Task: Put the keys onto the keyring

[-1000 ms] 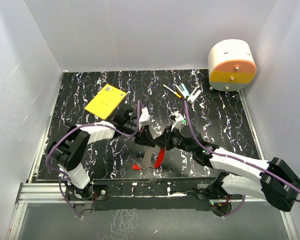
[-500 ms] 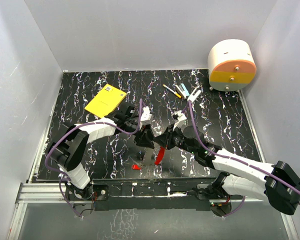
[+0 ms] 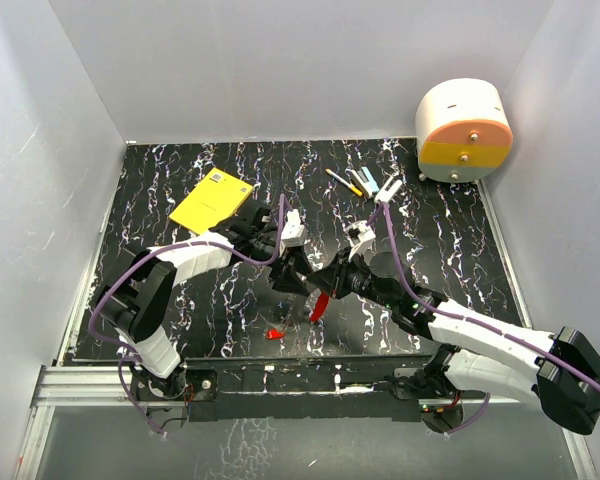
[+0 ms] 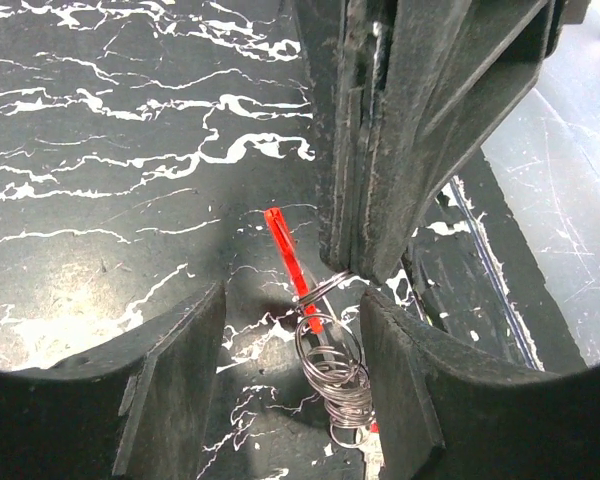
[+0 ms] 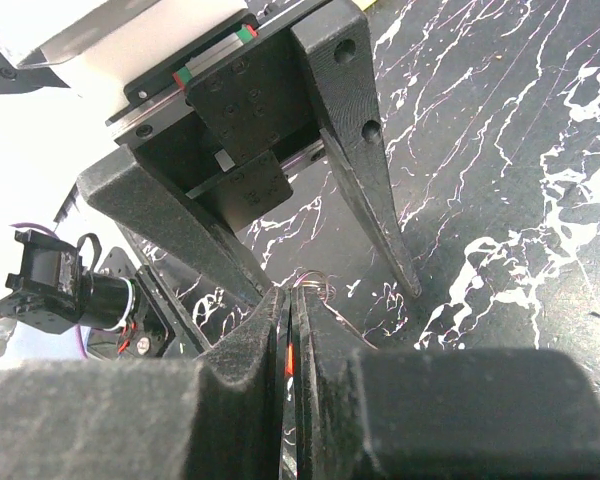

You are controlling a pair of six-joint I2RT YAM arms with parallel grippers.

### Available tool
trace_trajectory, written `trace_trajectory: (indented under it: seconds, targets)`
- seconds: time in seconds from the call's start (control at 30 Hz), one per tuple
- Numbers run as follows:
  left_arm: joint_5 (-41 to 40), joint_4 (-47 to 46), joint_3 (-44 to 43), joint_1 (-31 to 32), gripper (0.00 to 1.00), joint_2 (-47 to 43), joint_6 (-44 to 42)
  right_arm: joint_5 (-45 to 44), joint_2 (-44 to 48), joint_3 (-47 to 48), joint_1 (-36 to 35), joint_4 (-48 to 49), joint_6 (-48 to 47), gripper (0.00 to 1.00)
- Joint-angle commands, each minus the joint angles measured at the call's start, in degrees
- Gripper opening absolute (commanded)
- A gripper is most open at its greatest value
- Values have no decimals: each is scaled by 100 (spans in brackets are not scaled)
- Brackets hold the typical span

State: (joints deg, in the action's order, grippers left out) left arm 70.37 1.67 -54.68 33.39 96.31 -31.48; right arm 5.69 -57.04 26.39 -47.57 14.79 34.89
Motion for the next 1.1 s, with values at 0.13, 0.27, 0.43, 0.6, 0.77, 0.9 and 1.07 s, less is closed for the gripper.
trace_trajectory:
  seconds: [0.13,0.27,0.43,0.6,0.77,0.9,1.07]
  targets:
    - [564,-35,-195,78,54,-213,136,-145,97,4,-6,471,-31,8]
    - [532,6,-149,100,49,-228,84,-126,15,65,-21,507,-22,8]
    - [497,10,-154,100,32,-258,82,-148,7,36,-33,527,-5,8]
    - [453,6,-171,104,28,-342,105,-210,82,-42,-42,519,8,8]
    - [484,-180,-51,108,19,-460,271,-266,147,-99,-42,512,17,8]
    - [453,-525,137,106,7,-598,448,-265,140,-99,-37,504,16,8]
    - [437,-551,149,101,0,-595,490,-315,179,-90,-42,451,1,8]
